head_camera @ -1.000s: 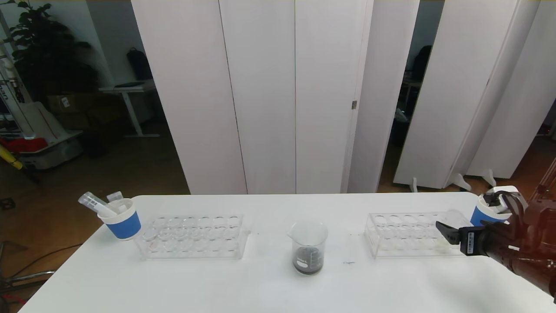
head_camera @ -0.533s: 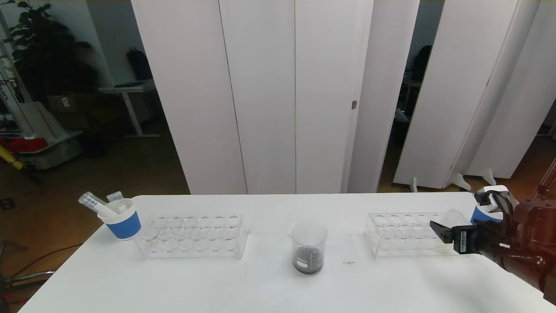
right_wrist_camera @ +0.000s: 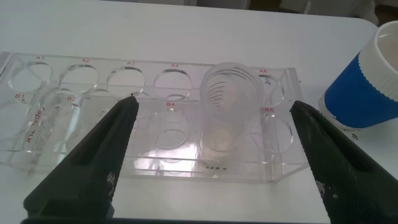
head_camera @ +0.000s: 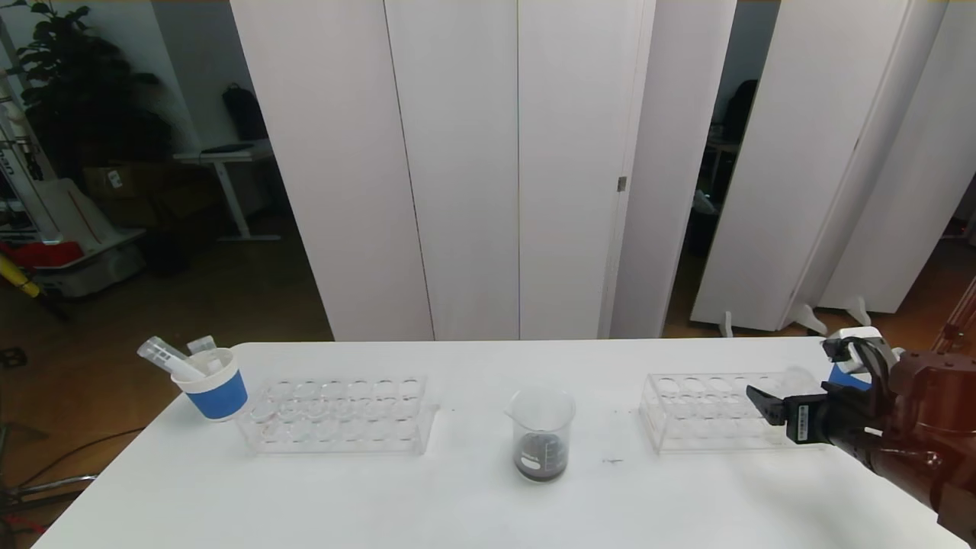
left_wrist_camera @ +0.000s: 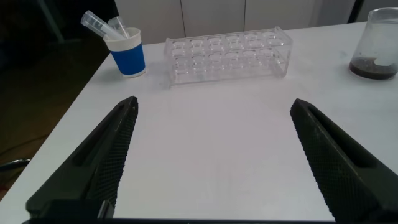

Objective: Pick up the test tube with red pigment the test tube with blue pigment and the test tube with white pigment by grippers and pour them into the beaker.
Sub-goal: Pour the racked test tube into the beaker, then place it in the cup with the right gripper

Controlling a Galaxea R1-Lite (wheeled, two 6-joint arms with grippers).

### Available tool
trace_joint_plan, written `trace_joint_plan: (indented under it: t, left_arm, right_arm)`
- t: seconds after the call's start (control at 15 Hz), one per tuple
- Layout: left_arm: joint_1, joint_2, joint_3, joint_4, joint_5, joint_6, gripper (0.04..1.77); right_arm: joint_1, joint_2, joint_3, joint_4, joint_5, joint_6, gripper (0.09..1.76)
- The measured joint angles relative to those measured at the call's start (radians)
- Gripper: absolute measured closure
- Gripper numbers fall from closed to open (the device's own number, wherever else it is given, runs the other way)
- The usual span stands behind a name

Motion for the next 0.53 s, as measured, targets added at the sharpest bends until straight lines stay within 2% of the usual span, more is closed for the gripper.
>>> trace_joint_plan:
  t: [0.53]
  left_arm:
    - [0.000,0.000,0.000,0.000,0.000,0.000,0.06]
  right_arm:
    - [0.000,0.034,-0.011,-0.025,0.002,0.000,0.11]
